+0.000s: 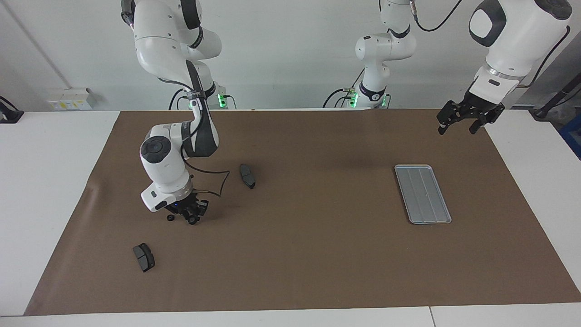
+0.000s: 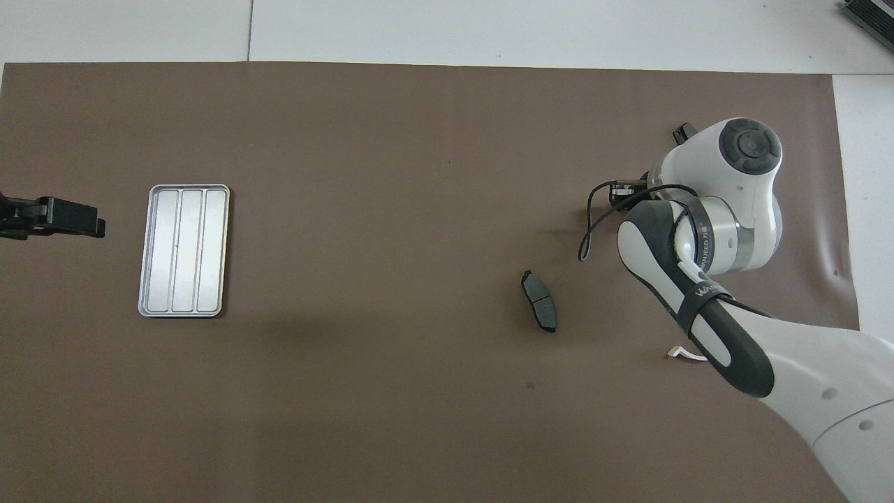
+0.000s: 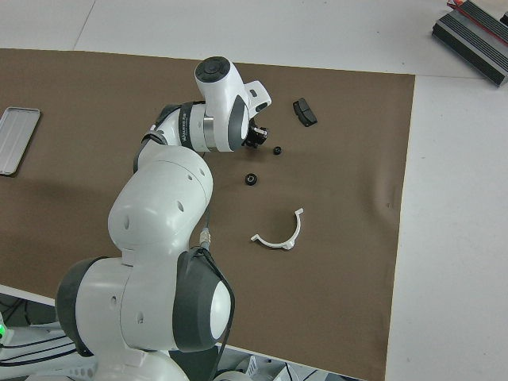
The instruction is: Place bearing gear from tray to pile
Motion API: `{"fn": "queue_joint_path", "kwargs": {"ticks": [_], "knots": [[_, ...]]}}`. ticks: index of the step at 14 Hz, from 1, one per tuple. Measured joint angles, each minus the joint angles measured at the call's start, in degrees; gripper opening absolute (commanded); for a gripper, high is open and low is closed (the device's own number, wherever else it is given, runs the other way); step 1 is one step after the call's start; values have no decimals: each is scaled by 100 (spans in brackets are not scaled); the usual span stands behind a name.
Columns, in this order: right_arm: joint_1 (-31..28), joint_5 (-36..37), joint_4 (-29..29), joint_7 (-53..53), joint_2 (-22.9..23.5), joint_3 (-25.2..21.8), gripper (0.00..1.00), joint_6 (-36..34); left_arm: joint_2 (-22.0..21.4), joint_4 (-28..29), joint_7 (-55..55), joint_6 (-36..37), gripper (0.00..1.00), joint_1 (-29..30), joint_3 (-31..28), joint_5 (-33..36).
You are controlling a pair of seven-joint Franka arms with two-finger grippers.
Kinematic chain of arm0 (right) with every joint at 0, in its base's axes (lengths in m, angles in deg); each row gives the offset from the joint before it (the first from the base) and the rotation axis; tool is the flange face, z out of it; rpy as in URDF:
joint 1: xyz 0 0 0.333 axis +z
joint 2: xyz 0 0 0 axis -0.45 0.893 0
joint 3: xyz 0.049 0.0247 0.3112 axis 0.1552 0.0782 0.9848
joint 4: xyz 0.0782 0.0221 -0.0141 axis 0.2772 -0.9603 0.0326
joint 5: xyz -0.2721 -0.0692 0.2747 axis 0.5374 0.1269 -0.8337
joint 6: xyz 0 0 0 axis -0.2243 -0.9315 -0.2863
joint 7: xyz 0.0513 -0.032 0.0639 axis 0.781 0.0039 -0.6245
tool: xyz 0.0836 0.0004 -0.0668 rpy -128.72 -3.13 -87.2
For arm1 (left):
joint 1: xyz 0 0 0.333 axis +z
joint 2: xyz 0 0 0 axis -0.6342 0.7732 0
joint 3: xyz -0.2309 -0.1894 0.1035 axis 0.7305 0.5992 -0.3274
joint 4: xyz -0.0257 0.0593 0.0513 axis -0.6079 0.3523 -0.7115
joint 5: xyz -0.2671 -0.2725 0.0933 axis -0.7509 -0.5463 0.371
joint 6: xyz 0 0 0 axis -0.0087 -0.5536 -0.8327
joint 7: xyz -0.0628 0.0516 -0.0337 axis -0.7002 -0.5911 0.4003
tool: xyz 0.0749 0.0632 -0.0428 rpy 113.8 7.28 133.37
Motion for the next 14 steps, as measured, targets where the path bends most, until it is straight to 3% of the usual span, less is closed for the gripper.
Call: {"fn": "queue_joint_path", "kwargs": {"ticks": [5,8,14], "knots": [[21,0,90,-1,-92,6,100,22,0,0,0,0,100,0,0,0],[-4,1,166,-2,-472,-14,100,-19,0,0,0,0,100,0,0,0],[-199,2,529,-3,-1407,-44,100,-1329,0,0,0,0,100,0,0,0]]}}
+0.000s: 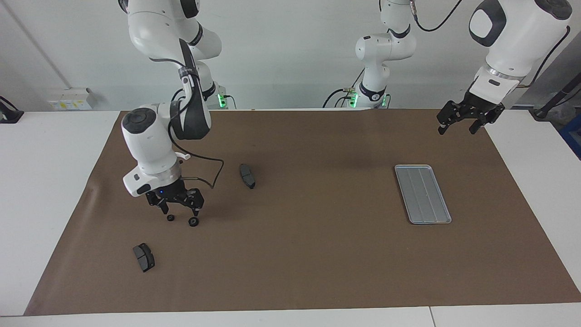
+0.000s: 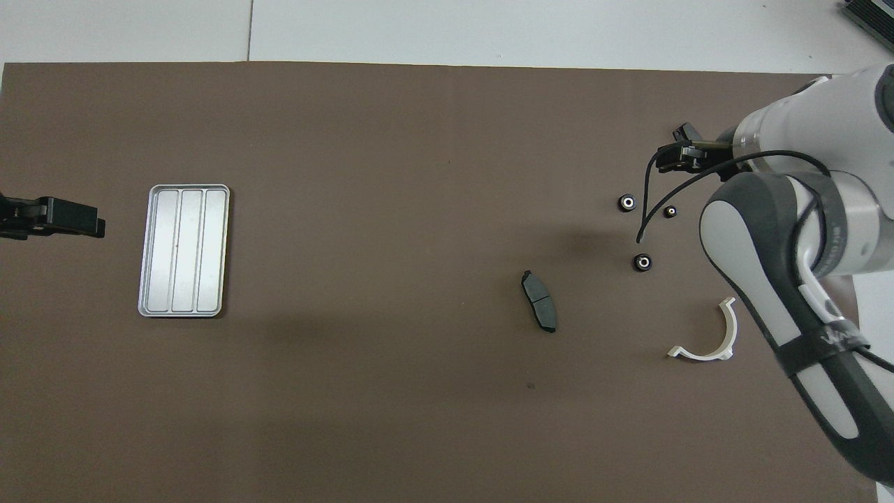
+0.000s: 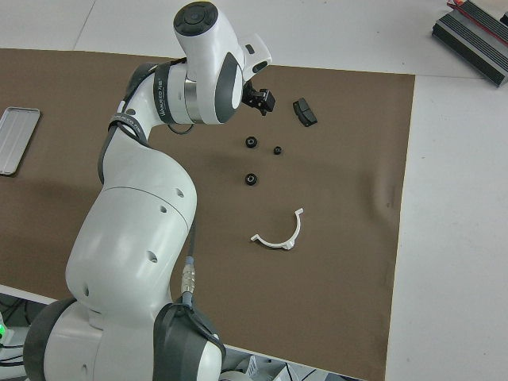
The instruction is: Place bearing gear from tray to pile
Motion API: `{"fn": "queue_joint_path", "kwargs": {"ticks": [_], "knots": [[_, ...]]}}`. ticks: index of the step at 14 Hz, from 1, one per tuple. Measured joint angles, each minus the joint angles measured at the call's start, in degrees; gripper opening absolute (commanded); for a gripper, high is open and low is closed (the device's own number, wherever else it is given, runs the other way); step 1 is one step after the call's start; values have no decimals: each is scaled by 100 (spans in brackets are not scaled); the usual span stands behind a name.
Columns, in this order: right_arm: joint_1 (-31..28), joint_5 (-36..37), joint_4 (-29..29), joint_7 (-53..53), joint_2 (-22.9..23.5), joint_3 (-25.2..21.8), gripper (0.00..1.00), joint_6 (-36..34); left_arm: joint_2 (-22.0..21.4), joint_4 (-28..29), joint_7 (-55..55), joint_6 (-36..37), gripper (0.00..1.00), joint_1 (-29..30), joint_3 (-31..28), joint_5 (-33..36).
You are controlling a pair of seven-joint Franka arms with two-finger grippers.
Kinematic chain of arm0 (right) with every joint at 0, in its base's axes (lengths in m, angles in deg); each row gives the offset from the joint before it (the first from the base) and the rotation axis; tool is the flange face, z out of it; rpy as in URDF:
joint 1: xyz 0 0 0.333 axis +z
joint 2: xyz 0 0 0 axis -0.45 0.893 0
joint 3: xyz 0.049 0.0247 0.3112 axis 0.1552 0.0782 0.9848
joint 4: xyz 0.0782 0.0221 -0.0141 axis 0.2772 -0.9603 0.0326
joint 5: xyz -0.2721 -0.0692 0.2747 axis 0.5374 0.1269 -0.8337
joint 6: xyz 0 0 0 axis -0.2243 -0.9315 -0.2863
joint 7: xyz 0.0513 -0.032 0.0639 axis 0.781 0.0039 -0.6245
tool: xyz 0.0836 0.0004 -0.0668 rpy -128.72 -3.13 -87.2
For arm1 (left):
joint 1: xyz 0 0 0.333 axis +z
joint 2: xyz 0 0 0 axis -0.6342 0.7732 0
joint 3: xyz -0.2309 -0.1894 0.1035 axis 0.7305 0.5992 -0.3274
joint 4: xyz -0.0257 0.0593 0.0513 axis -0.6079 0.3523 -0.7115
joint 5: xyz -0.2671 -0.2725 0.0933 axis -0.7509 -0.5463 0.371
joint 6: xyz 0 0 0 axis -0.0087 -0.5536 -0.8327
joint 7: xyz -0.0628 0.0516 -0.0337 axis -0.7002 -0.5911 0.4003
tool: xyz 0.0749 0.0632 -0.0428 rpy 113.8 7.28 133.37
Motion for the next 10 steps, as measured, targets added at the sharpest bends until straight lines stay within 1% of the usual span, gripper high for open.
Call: {"fn": "queue_joint_path", "kwargs": {"ticks": [4,6,8,10], "knots": [[-121,2,75,-11,-692,-8,100,-944,0,0,0,0,100,0,0,0],[-228,2,118,-148,-1029,-11,100,-1528,0,0,0,0,100,0,0,0],[-329,2,324,-357,-1245,-13,100,-2181,0,0,0,0,100,0,0,0],[-402,13,602,-514,-1363,-22,100,-2832,0,0,0,0,100,0,0,0]]}}
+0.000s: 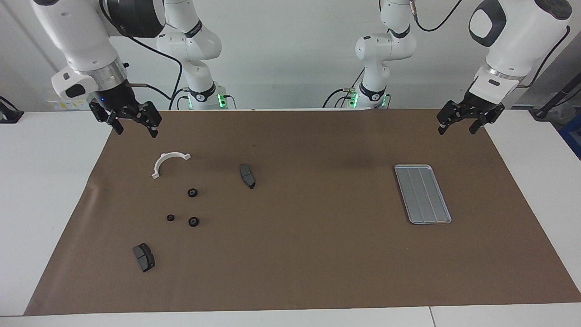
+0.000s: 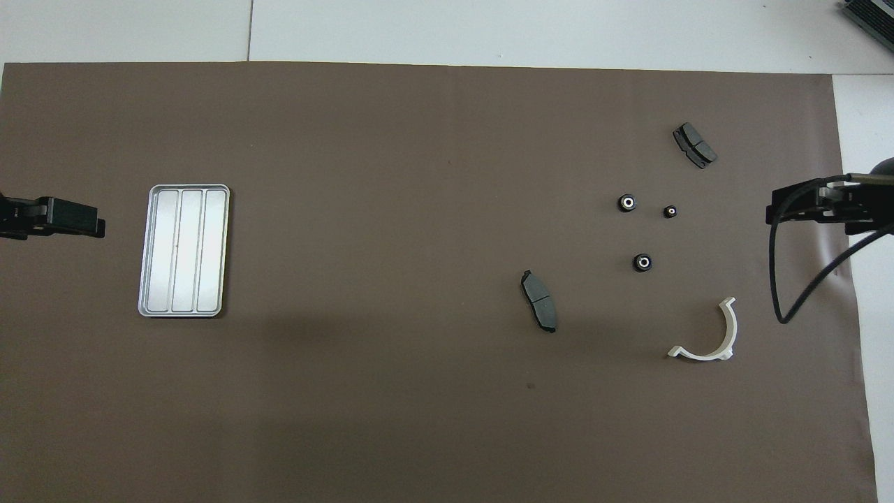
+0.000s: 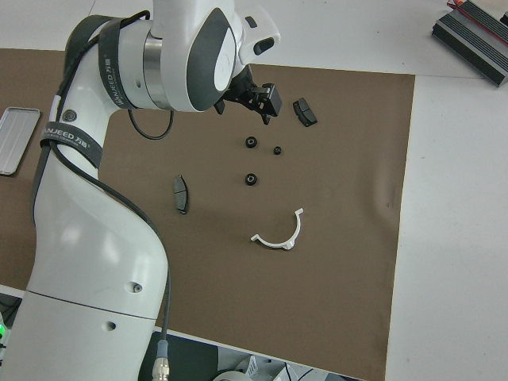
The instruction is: Place bearing gear from tray to pile
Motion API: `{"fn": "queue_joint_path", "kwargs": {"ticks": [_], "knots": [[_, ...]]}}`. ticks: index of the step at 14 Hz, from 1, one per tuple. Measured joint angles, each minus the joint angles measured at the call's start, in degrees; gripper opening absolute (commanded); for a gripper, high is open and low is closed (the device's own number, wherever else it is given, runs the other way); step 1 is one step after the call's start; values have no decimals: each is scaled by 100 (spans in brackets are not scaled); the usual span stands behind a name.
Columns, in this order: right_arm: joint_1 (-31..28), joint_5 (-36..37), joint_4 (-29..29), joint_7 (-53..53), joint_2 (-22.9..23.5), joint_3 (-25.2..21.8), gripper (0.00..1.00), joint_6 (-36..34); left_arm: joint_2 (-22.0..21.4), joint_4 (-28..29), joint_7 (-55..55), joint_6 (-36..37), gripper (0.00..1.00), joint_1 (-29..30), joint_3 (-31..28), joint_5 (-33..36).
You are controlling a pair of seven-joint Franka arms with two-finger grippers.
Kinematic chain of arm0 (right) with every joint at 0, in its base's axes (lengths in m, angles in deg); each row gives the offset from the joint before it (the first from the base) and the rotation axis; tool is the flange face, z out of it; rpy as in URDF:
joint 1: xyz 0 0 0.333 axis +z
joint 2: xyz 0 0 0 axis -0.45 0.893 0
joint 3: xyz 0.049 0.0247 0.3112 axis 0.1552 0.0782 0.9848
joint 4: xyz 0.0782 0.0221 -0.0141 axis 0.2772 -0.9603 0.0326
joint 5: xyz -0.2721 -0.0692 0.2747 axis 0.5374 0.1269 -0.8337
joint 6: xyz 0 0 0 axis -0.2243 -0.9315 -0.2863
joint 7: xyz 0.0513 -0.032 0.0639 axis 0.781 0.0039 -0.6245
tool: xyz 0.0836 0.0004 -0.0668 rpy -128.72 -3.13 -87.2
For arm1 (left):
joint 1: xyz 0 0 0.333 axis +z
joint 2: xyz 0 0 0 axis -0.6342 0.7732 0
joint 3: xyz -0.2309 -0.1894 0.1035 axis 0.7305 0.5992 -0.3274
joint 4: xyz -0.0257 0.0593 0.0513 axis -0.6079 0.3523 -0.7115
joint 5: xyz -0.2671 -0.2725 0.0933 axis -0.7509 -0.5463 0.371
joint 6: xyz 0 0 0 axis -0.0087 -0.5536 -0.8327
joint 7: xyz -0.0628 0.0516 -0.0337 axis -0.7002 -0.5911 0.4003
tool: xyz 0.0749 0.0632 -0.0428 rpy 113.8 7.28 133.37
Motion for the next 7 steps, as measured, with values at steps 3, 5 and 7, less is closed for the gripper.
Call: {"fn": "queue_joint_path", "kwargs": {"ticks": [3,5,7], "knots": [[2,85,94,-47,-111,14,100,-331,0,0,0,0,100,0,0,0],[3,102,85,-47,-114,42,100,-349,0,0,0,0,100,0,0,0],[-1,126,78,-47,-114,40,100,-384,0,0,0,0,100,0,0,0]]}}
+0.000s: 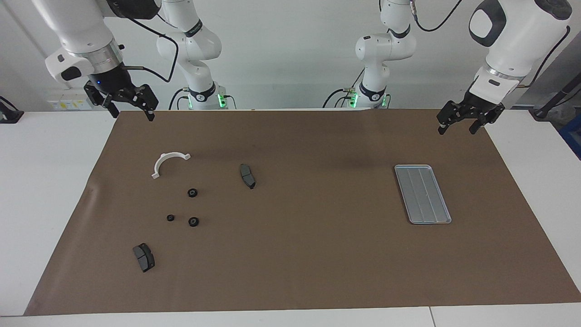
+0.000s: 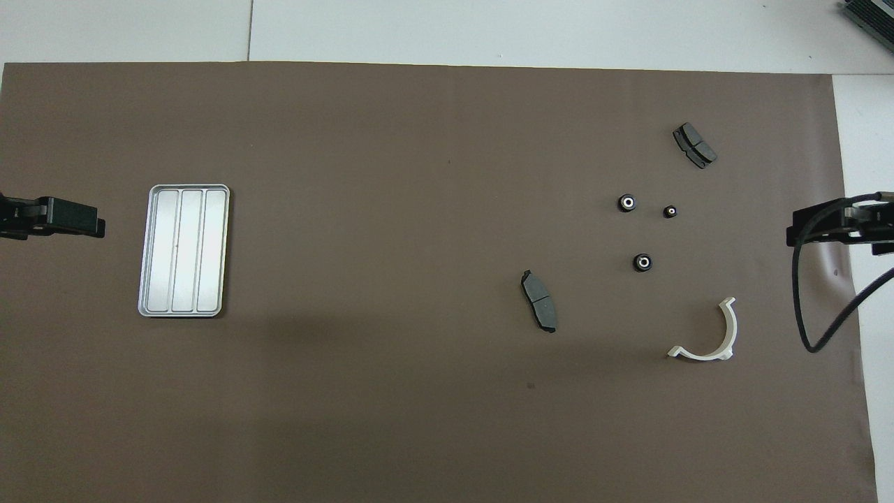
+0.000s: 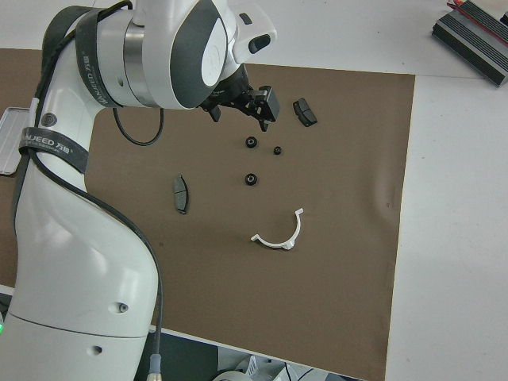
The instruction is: Place bearing gear from tray to pile
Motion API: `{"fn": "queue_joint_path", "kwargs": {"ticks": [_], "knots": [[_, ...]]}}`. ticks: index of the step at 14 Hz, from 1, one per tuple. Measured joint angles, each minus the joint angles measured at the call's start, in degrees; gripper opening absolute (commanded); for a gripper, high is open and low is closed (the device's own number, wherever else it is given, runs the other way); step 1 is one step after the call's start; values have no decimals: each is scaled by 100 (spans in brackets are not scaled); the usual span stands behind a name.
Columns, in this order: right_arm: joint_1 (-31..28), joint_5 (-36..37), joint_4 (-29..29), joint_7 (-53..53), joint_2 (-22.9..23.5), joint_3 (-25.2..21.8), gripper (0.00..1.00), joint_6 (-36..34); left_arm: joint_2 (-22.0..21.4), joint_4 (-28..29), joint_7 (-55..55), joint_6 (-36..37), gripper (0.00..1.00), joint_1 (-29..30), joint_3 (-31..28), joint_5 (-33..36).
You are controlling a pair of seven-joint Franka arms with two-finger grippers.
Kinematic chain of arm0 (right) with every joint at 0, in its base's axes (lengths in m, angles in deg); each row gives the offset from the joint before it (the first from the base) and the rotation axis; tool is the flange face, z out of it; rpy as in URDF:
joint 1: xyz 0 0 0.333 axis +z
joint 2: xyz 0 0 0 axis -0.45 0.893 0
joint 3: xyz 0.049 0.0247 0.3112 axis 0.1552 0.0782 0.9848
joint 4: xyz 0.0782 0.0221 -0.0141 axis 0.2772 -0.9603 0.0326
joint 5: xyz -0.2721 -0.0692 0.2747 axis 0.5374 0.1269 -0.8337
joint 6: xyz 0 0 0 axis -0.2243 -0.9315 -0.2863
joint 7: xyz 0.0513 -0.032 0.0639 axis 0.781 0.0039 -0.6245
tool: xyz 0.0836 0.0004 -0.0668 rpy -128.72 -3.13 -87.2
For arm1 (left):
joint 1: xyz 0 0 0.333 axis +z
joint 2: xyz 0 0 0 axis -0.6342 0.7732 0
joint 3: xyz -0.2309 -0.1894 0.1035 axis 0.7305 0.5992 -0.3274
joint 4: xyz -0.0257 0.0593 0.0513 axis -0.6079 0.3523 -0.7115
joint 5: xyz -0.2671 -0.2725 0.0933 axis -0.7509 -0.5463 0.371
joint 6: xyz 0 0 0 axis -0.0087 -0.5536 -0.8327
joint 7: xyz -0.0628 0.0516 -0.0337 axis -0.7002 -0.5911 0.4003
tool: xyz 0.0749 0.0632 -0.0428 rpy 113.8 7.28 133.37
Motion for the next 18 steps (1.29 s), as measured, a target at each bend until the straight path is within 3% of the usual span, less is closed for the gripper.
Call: {"fn": "queue_joint_path", "kwargs": {"ticks": [7,18], "knots": [[11,0,2,-1,-1,31,100,-351,0,0,0,0,100,0,0,0],[13,0,2,-1,-3,31,100,-366,0,0,0,0,100,0,0,0]]}}
